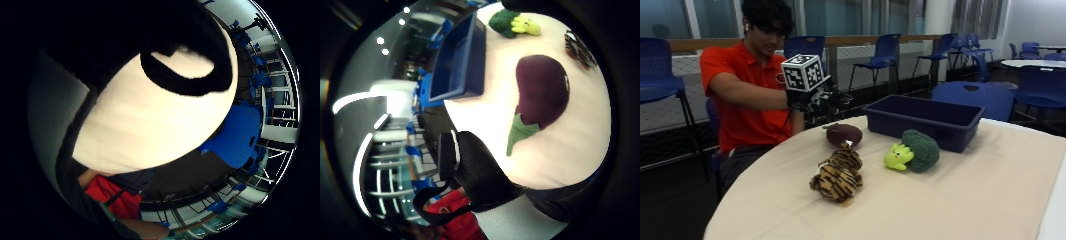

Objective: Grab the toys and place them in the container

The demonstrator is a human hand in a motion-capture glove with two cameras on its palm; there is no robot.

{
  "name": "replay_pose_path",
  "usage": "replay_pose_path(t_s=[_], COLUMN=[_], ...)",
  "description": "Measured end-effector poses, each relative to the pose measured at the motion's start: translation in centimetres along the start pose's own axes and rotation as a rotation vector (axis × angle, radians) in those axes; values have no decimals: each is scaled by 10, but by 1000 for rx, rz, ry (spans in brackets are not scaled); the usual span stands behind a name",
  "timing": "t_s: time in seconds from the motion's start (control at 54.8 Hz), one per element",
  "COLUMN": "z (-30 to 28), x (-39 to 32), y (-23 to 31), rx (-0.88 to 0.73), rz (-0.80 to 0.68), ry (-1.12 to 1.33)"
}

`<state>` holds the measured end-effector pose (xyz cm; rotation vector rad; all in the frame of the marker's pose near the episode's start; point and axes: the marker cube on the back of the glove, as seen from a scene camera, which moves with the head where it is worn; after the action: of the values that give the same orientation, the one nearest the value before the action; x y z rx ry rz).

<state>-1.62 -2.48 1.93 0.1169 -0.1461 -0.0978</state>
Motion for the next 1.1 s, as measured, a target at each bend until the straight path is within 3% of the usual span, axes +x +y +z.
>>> replay_pose_path(t_s=[0.383, 0.694, 1.095], z=[68, 95, 99], x=[-23, -9, -17], y=[-43, -52, -48], rx=[-93, -183, -69], rz=[-6, 92, 87], ry=[72, 135, 226])
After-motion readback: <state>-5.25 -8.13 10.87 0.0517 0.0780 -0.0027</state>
